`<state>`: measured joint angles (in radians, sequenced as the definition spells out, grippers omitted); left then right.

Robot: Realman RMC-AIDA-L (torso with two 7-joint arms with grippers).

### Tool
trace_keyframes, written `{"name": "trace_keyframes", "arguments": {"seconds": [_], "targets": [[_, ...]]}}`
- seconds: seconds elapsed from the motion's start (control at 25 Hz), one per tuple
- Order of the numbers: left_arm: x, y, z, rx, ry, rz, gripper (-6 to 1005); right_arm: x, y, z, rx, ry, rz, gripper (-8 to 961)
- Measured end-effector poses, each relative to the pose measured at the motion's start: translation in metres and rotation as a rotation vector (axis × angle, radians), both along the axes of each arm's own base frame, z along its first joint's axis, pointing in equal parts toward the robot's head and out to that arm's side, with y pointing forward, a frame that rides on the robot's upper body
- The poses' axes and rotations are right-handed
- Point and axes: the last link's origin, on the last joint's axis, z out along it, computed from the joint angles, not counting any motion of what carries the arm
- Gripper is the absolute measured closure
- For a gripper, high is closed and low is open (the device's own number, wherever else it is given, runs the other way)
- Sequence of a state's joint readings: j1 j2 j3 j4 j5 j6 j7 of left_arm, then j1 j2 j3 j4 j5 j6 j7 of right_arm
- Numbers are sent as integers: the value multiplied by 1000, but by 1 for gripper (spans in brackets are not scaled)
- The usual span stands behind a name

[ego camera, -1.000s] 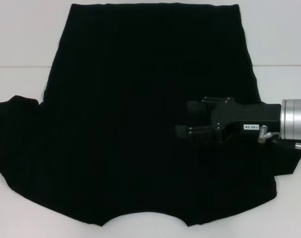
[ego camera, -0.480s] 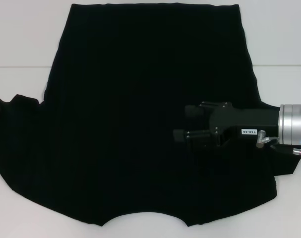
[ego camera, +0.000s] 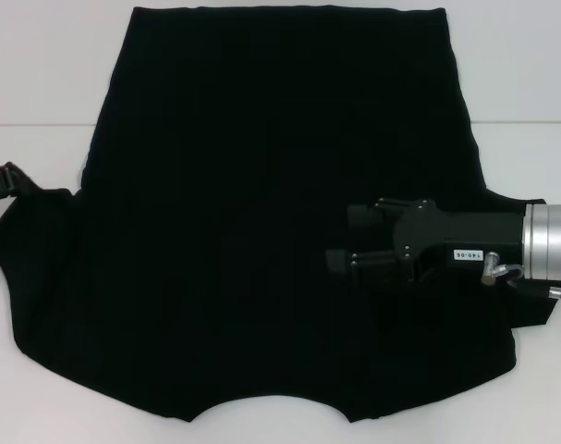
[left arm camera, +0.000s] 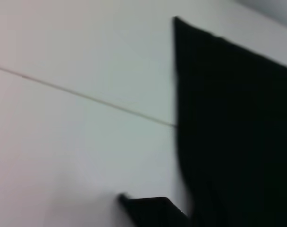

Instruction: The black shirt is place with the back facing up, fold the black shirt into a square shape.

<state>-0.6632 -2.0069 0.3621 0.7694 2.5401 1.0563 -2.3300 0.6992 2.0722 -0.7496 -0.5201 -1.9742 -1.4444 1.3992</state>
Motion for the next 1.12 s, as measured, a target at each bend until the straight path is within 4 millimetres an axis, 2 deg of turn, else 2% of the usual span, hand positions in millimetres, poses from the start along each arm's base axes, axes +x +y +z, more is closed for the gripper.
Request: {"name": "trace_keyframes", "arguments": {"seconds": [0.24, 0.76, 0.8, 1.12], "targets": [[16, -2, -6, -35, -87, -96, 1001, 1, -1, 0, -5, 3, -3, 38], [41, 11, -34, -116, -44, -193, 1000, 1, -1, 2, -3, 1, 4, 37], [51, 11, -45, -171, -24, -242, 1000, 1, -1, 2, -3, 1, 4, 37], [64, 6, -66, -283, 46, -352, 1001, 5, -3, 4, 6, 9, -6, 38]]}}
